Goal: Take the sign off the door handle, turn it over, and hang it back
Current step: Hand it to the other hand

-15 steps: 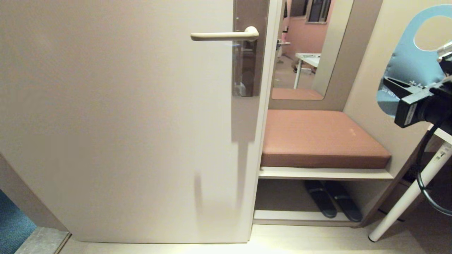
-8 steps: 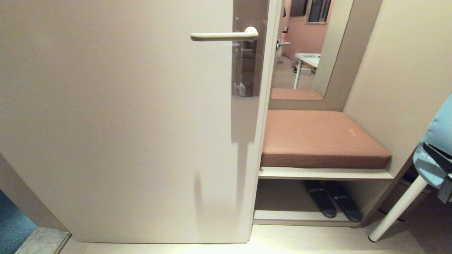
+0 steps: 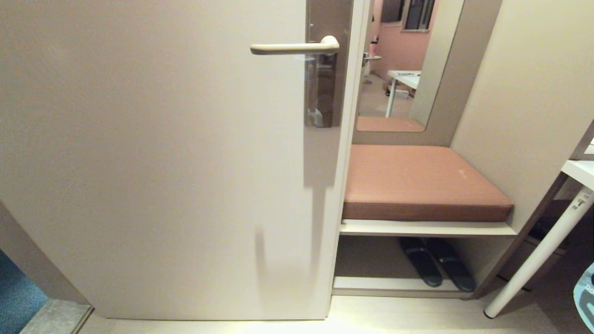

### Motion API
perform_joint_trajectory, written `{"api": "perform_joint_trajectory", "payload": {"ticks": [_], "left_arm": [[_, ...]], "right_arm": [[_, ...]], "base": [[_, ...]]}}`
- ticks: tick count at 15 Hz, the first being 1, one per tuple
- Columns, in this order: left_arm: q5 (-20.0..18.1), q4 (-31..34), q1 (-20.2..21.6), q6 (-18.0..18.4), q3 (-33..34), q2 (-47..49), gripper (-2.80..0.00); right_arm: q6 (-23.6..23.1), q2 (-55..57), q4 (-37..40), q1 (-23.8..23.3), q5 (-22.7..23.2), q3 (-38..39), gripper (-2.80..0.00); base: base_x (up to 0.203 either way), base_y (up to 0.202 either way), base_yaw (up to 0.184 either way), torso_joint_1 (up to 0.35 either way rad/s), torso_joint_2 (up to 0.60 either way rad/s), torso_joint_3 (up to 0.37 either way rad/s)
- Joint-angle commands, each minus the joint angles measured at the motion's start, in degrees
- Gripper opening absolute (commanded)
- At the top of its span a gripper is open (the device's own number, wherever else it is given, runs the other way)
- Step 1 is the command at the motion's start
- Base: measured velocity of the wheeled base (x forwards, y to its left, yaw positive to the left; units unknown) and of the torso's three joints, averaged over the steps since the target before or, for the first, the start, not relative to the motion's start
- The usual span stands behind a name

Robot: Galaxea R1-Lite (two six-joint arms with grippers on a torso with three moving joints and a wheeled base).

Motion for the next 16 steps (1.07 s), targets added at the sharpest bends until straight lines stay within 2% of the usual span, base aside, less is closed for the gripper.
{"api": "perform_joint_trajectory", "payload": {"ticks": [1,3,7,11,16], "left_arm": [[0.1,0.0,0.0,0.0,0.0,0.0,-2.8],[0.1,0.0,0.0,0.0,0.0,0.0,-2.8],[0.0,0.0,0.0,0.0,0.0,0.0,-2.8],[0.0,0.0,0.0,0.0,0.0,0.0,-2.8],[0.1,0.0,0.0,0.0,0.0,0.0,-2.8]], "right_arm": [[0.4,-5.8,2.7,-1.2,0.0,0.4,-2.8],[1.2,-10.5,8.3,-2.6,0.5,0.4,-2.8],[2.3,-20.2,17.7,-4.0,4.6,0.4,-2.8],[3.8,-28.4,26.4,-3.9,5.3,0.4,-2.8],[4.4,-34.3,27.7,-3.9,6.2,0.4,-2.8]], "base": [[0.0,0.0,0.0,0.0,0.0,0.0],[0.0,0.0,0.0,0.0,0.0,0.0],[0.0,0.0,0.0,0.0,0.0,0.0],[0.0,0.0,0.0,0.0,0.0,0.0],[0.0,0.0,0.0,0.0,0.0,0.0]]}}
